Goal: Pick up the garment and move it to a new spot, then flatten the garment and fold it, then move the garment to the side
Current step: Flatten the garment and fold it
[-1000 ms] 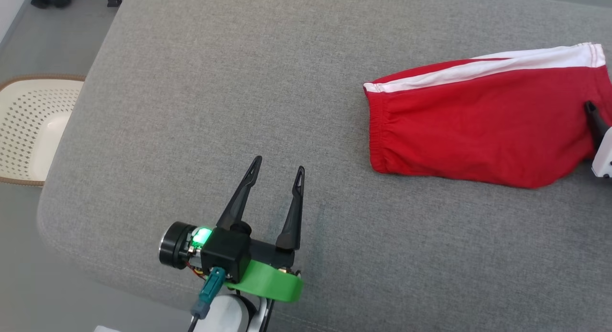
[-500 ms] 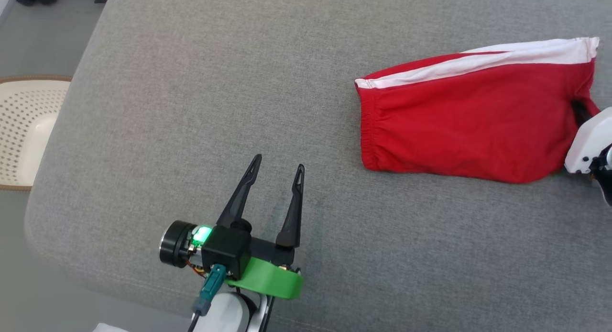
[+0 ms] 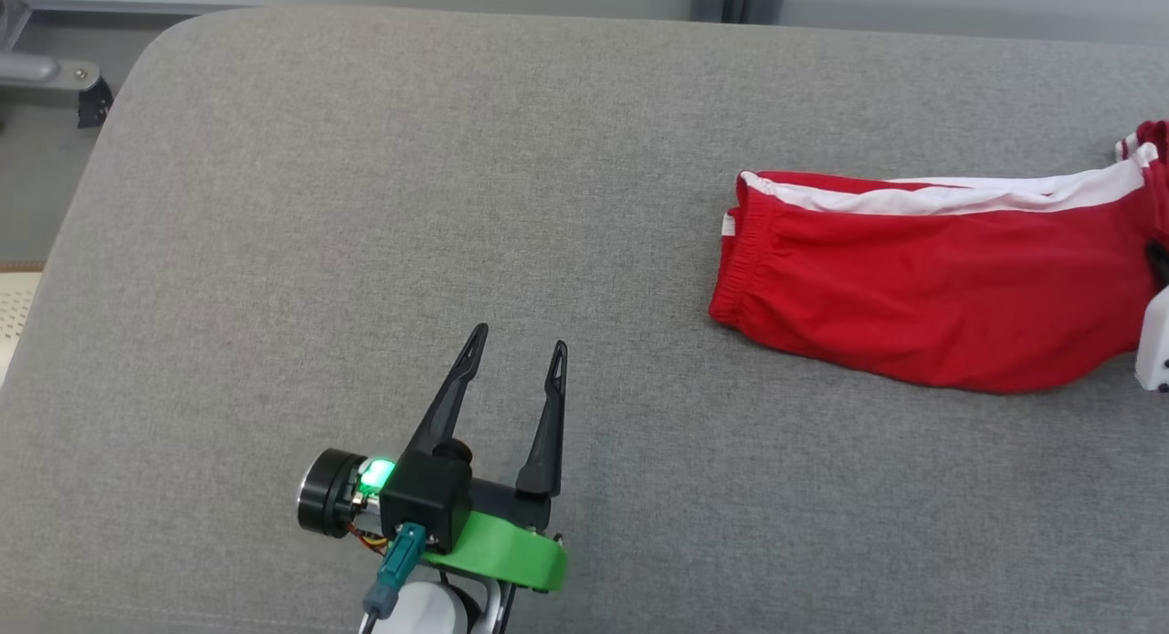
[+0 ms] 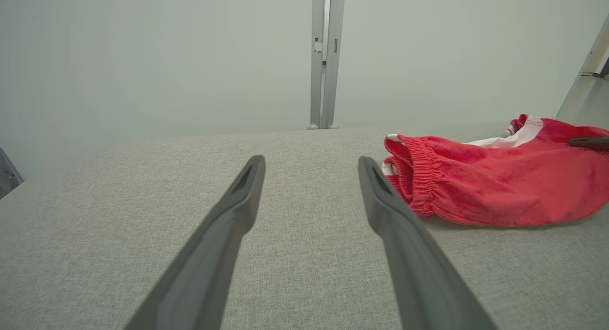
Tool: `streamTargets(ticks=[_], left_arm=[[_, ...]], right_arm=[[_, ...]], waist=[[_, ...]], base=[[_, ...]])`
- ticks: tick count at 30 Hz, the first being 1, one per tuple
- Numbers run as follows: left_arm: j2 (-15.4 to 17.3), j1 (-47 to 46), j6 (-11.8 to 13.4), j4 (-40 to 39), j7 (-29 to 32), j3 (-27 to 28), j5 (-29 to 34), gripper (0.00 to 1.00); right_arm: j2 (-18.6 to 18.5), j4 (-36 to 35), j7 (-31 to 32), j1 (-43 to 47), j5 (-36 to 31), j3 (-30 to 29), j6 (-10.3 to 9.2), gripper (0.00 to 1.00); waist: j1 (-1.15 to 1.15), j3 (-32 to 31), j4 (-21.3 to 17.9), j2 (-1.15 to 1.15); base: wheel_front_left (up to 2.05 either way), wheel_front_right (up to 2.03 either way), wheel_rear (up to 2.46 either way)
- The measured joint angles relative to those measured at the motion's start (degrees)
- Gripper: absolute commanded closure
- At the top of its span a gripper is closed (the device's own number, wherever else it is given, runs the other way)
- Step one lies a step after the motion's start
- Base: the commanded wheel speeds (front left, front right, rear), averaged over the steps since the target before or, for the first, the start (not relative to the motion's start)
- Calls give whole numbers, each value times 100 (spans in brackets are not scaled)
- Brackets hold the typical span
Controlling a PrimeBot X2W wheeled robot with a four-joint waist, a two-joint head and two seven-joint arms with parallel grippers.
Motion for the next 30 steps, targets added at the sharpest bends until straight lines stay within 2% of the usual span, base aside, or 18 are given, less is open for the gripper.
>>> streamTargets(ticks=[10, 20, 26, 27, 28, 30], left_arm=[[-1, 169, 68, 26, 0, -64, -126, 0], [-1, 236, 136, 56, 0, -119, -214, 0], [0, 268, 168, 91, 0, -21, -283, 0], [0, 268, 168, 96, 0, -4, -305, 0], [0, 266, 168, 97, 0, 3, -316, 0], [0, 260, 169, 94, 0, 3, -322, 0]], right_arm=[[534, -737, 267, -234, -419, 244, -1, 100], [1391, -1414, 590, -216, -902, 40, -1, 100], [1959, -1703, 988, 31, -1162, 137, -1, 100], [2036, -1733, 1010, 71, -1171, 152, -1, 78], [2121, -1764, 1035, 108, -1167, 153, -1, 0], [2249, -1871, 977, 177, -1096, 123, -1, 0]], waist=[[0, -406, -173, 0], [0, -608, 166, 0], [0, -635, 375, 0], [0, -625, 400, 0], [0, -611, 423, 0], [0, -583, 458, 0]], base=[[0, 0, 0], [0, 0, 0], [0, 0, 0], [0, 0, 0], [0, 0, 0], [0, 0, 0]])
